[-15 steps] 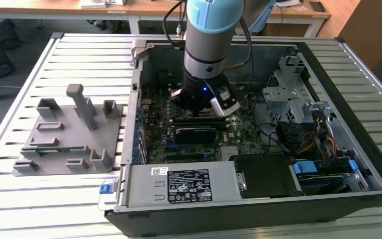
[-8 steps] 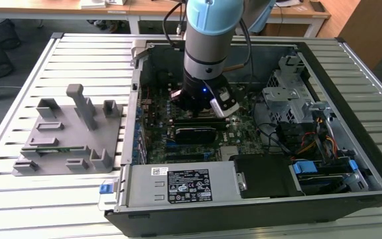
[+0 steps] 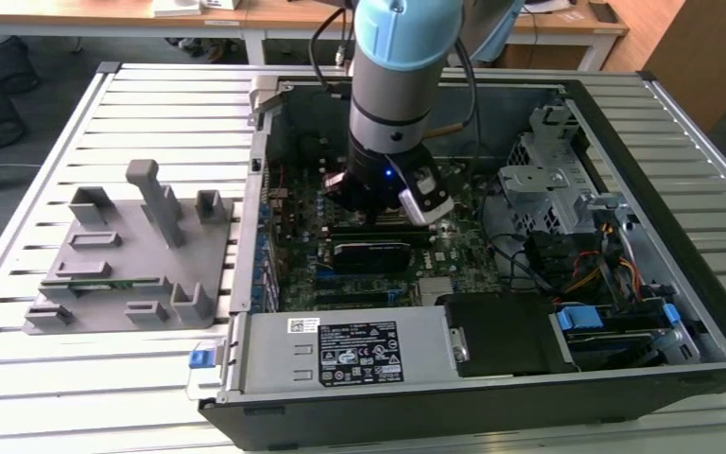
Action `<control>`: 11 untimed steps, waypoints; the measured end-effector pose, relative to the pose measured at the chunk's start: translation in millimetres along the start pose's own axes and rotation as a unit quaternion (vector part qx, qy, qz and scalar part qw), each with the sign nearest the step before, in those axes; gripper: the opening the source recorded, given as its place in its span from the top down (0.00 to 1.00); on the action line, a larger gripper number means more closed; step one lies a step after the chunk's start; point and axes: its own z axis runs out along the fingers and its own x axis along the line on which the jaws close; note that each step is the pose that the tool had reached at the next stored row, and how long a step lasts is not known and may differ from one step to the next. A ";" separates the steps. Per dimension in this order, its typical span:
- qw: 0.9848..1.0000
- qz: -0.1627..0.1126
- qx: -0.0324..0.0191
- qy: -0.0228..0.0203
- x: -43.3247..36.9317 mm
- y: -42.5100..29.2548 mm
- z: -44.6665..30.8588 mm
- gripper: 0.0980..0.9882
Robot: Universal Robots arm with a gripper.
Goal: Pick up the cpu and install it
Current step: 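Install the second cpu locking lever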
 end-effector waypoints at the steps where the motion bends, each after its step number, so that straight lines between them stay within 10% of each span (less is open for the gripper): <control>1: 1.000 0.000 0.000 0.000 0.0 -0.1 0.5 0.99; 11: 1.000 0.000 0.000 0.000 -0.1 -1.1 6.9 0.99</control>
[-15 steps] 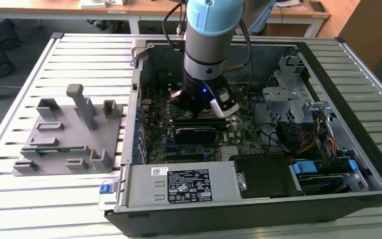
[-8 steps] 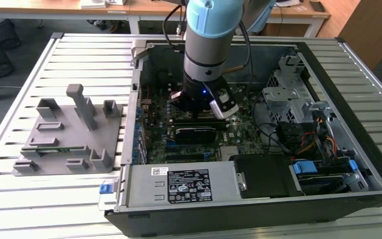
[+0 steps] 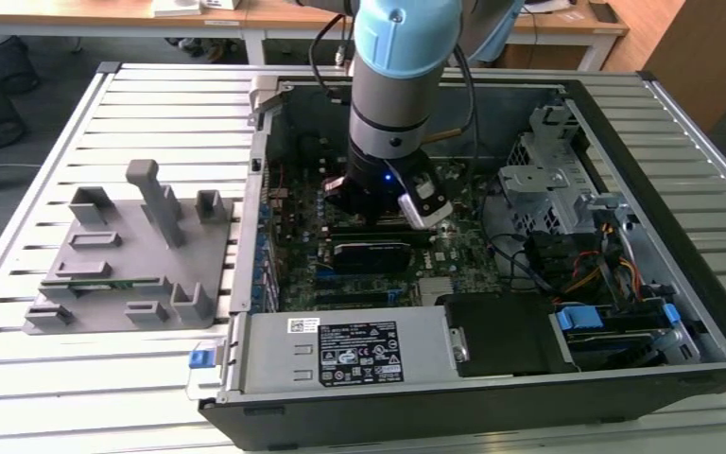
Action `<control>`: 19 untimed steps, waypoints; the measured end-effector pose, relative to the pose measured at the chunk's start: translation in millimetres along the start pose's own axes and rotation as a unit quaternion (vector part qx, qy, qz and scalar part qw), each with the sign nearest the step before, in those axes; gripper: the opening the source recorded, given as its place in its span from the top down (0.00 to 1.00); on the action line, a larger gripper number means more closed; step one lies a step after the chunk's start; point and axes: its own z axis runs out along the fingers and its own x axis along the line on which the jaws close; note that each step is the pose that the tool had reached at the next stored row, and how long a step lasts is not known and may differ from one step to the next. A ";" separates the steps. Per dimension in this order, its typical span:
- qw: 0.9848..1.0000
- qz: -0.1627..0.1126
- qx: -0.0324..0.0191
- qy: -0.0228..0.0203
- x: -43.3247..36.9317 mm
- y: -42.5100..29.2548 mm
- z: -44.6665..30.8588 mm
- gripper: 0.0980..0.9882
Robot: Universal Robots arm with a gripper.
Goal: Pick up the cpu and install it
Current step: 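Install the second cpu locking lever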
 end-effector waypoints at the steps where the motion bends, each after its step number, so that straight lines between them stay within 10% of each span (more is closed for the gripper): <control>1: 1.000 0.000 0.000 0.000 0.0 -0.1 0.7 0.99; 12: 1.000 0.000 -0.003 0.000 0.6 -0.8 -3.5 0.99; 19: 1.000 -0.001 -0.020 -0.001 4.8 -7.1 -4.5 0.99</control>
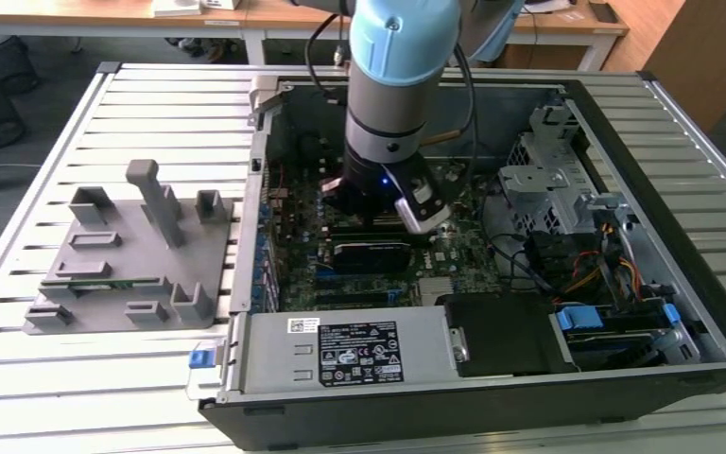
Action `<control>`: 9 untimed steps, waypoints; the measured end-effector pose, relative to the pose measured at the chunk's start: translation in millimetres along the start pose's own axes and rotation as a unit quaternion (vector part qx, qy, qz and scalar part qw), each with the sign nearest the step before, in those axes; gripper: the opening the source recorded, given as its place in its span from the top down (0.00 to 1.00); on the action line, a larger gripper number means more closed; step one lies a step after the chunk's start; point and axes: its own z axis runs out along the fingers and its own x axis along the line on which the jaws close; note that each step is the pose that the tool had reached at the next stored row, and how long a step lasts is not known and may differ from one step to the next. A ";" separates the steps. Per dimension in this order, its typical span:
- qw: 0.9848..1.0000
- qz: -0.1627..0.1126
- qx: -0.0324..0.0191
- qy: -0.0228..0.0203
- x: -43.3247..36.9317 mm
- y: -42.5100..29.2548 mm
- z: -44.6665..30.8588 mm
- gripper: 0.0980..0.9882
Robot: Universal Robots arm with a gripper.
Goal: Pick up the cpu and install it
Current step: 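Install the second cpu locking lever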
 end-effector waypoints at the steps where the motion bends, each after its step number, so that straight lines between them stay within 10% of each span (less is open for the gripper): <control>1: 1.000 0.000 -0.003 0.000 0.8 -0.7 -0.1 0.99; 9: 1.000 -0.002 -0.020 -0.001 10.5 -5.8 0.8 0.99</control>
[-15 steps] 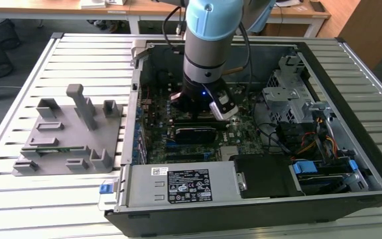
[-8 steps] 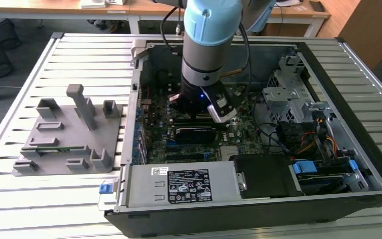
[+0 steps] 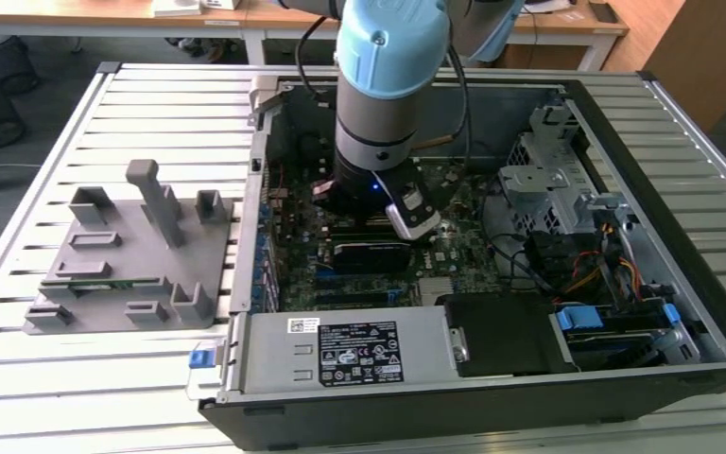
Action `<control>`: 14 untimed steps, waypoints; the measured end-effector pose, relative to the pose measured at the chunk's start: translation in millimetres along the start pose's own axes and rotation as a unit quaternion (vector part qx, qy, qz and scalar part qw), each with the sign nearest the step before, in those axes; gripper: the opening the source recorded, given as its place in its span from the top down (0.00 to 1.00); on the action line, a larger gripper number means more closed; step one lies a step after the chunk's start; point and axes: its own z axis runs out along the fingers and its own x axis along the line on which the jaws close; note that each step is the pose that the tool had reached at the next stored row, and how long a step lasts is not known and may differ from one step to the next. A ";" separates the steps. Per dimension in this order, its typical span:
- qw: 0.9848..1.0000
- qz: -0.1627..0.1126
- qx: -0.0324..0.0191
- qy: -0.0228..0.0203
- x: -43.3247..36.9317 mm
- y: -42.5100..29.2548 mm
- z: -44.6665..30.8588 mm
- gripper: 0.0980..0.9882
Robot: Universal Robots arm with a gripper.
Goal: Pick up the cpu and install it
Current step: 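Install the second cpu locking lever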
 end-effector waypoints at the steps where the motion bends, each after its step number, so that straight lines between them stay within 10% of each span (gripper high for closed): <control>1: 1.000 0.000 -0.002 0.000 0.8 -0.3 0.6 0.99; 14: 1.000 -0.004 -0.025 -0.001 3.4 -1.8 7.1 0.99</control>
